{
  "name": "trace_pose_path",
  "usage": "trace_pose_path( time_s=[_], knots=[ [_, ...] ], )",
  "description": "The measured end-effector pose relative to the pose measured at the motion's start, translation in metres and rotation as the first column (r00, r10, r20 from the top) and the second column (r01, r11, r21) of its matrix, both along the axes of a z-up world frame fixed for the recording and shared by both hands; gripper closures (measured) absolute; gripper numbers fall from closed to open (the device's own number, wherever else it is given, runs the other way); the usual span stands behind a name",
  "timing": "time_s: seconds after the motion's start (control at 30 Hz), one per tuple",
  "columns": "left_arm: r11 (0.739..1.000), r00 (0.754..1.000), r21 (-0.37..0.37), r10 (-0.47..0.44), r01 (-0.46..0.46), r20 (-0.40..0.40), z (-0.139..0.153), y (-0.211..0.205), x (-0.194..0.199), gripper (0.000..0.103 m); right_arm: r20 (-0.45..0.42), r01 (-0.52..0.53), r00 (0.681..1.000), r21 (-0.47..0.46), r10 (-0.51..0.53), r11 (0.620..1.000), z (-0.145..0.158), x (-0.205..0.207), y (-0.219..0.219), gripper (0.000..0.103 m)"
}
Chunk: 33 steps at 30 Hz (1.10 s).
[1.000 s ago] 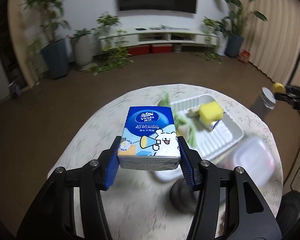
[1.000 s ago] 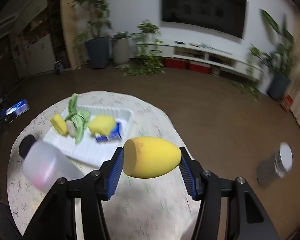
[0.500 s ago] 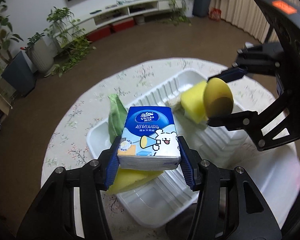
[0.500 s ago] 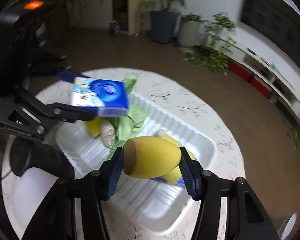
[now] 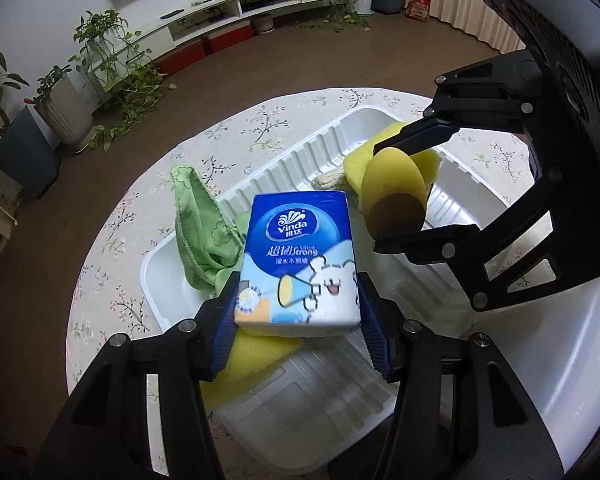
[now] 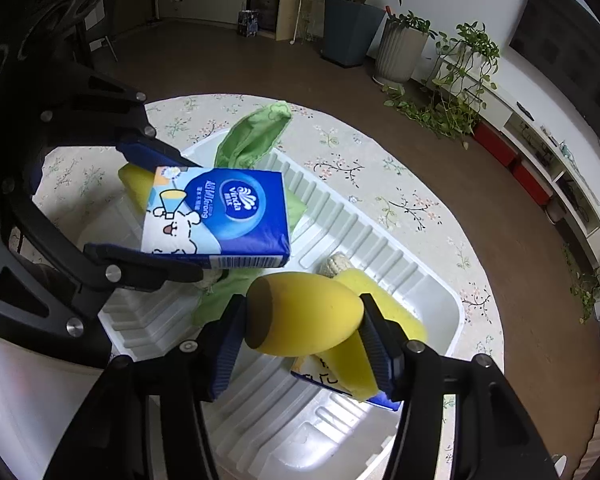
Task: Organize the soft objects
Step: 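Release the tissue pack and makeup sponge into the tray, then move both open tools back toward the scrunchie and makeup sponge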
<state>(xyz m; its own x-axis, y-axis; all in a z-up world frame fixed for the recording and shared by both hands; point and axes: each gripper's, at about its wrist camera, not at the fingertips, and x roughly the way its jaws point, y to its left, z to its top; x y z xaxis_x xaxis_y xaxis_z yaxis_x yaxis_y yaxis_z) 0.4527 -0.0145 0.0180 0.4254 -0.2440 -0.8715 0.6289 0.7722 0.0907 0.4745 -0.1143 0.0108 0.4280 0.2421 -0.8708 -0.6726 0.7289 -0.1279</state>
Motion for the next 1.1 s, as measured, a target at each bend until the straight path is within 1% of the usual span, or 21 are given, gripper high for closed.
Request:
trace_pose_path(
  time_s=[0.03,0.07,0.2,0.23,0.27,0.33,0.4,0.5,0.6,0.67,0.77,0.83,0.87,0.9,0.93,1.0,1.03,1.1],
  knots=[
    [1.000,1.000,0.003,0.002,-0.002,0.003,0.000,0.000,0.001,0.045,0.003,0.003,1.000,-0.002,-0.003,1.000,0.000,0.000,0.001,0.042],
    [1.000,1.000,0.004,0.005,-0.005,0.009,0.002,0.001,0.000,0.039,0.003,0.006,1.000,-0.003,-0.006,1.000,0.000,-0.001,0.001,0.042],
    [1.000,1.000,-0.002,0.007,-0.007,0.020,0.007,0.003,-0.002,0.037,0.006,0.015,1.000,0.007,-0.015,1.000,0.002,0.000,0.000,0.039],
    [1.000,1.000,-0.004,0.010,-0.010,0.023,0.009,0.004,-0.003,0.034,0.005,0.017,1.000,0.007,-0.017,1.000,0.002,0.000,-0.001,0.038],
    [1.000,1.000,-0.008,0.014,-0.014,0.028,0.010,0.006,-0.002,0.033,0.005,0.019,1.000,0.008,-0.019,1.000,0.003,0.000,-0.002,0.037],
    [0.999,0.999,-0.026,0.026,-0.025,0.033,0.016,0.010,-0.001,0.033,0.014,0.029,0.999,0.016,-0.029,0.999,0.007,-0.001,-0.005,0.029],
    [0.998,0.998,-0.044,0.039,-0.037,0.045,0.024,0.015,-0.003,0.030,0.021,0.039,0.999,0.029,-0.040,0.999,0.011,-0.001,-0.009,0.026],
    [0.996,0.997,-0.069,0.057,-0.053,0.058,0.033,0.021,-0.008,0.029,0.034,0.051,0.998,0.045,-0.053,0.998,0.019,-0.003,-0.013,0.021],
    [0.996,0.995,-0.070,0.064,-0.059,0.073,0.039,0.027,-0.019,0.029,0.046,0.051,0.998,0.052,-0.053,0.997,0.025,-0.009,-0.017,0.019],
    [0.994,0.994,-0.084,0.072,-0.065,0.088,0.045,0.033,-0.029,0.029,0.056,0.067,0.996,0.063,-0.071,0.996,0.031,-0.015,-0.023,0.018],
    [0.987,0.988,-0.137,0.097,-0.080,0.121,0.058,0.046,-0.053,0.026,0.064,0.104,0.992,0.117,-0.112,0.988,0.042,-0.025,-0.038,0.018],
    [0.975,0.984,-0.203,0.121,-0.093,0.132,0.067,0.059,-0.079,0.025,0.077,0.140,0.985,0.173,-0.155,0.975,0.053,-0.042,-0.057,0.017],
    [0.970,0.982,-0.221,0.129,-0.097,0.137,0.070,0.062,-0.087,0.025,0.083,0.150,0.982,0.189,-0.168,0.970,0.055,-0.049,-0.062,0.017],
    [0.964,0.979,-0.244,0.143,-0.104,0.146,0.072,0.066,-0.100,0.024,0.091,0.166,0.978,0.212,-0.189,0.963,0.059,-0.060,-0.070,0.015],
    [0.957,0.976,-0.268,0.153,-0.108,0.153,0.073,0.071,-0.117,0.020,0.102,0.186,0.971,0.243,-0.216,0.952,0.062,-0.077,-0.081,0.014],
    [0.950,0.972,-0.292,0.166,-0.113,0.166,0.072,0.076,-0.147,0.016,0.119,0.210,0.960,0.292,-0.254,0.933,0.065,-0.108,-0.095,0.011],
    [0.945,0.970,-0.307,0.171,-0.112,0.173,0.068,0.078,-0.168,0.016,0.122,0.216,0.957,0.313,-0.265,0.925,0.065,-0.121,-0.101,0.009],
    [0.940,0.970,-0.321,0.177,-0.116,0.166,0.061,0.079,-0.192,0.016,0.124,0.231,0.949,0.352,-0.290,0.907,0.063,-0.151,-0.113,0.008]
  ],
)
